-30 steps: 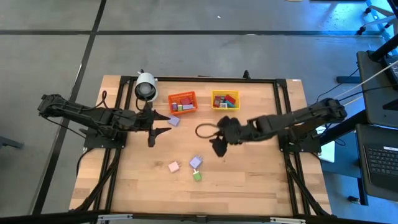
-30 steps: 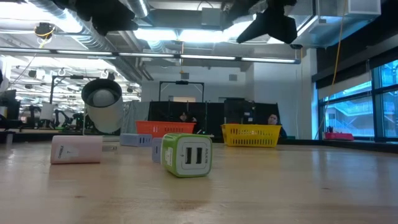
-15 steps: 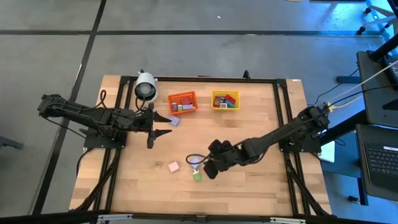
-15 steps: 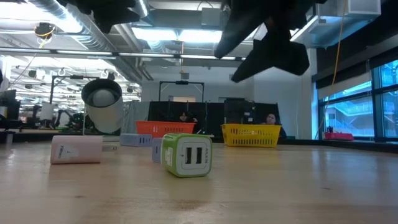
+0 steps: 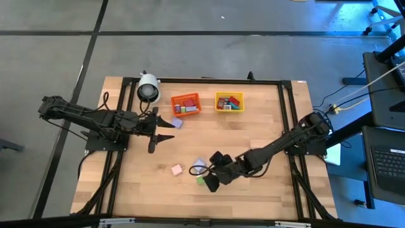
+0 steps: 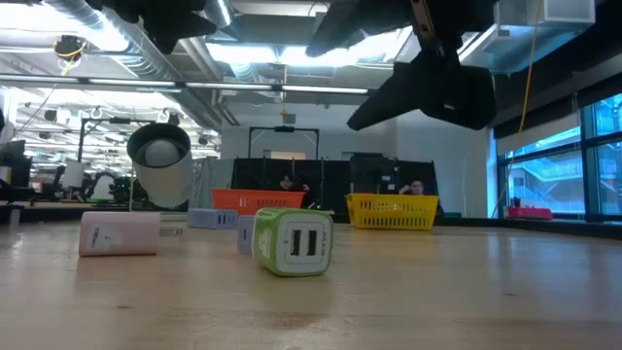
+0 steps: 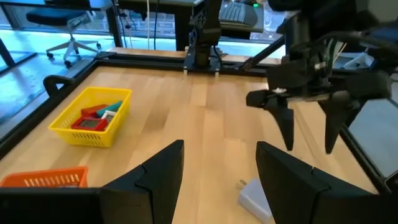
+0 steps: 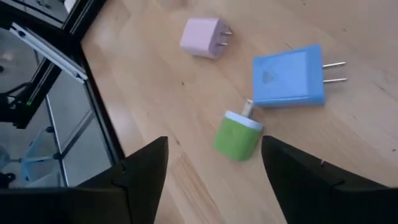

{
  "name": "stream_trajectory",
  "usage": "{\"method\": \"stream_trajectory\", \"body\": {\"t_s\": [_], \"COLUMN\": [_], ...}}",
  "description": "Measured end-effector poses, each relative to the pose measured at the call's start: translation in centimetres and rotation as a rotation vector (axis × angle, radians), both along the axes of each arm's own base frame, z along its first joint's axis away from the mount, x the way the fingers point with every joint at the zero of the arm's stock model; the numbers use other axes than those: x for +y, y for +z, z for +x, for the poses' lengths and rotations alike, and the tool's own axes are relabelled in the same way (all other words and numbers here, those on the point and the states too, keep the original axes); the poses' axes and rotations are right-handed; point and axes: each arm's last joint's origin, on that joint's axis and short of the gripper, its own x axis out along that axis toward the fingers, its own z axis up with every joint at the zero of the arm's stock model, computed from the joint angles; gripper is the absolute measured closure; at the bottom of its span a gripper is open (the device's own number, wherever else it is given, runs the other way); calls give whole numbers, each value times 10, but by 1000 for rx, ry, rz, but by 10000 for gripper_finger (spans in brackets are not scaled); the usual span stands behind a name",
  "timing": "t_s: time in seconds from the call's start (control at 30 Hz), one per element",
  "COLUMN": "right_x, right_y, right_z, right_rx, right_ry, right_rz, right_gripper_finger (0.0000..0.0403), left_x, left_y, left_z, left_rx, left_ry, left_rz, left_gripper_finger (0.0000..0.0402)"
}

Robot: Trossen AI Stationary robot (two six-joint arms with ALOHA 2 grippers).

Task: Pick & Place Office items
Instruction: Put the green charger adapter into the orange bin

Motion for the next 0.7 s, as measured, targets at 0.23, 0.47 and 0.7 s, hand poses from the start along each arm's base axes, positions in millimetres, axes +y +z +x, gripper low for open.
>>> {"method": "stream_trajectory", "body": {"t_s": [0.23, 0.47, 0.7], "right_x": [10, 9, 4], "right_y": [-19, -46, -44], "right_z": [-1, 10, 15], "right_rx": [56, 105, 81], "right_ry": [18, 64, 39], "right_rz": [1, 24, 52], "right_gripper_finger": [140, 140, 140], "left_x": [-1, -1, -1], "left_y": [0, -2, -2], "left_z": [3, 5, 5], "left_rx": [-9, 1, 2], "left_ry": [3, 3, 5], "left_rz": [-13, -12, -17], "left_gripper_finger": [206, 205, 205]}}
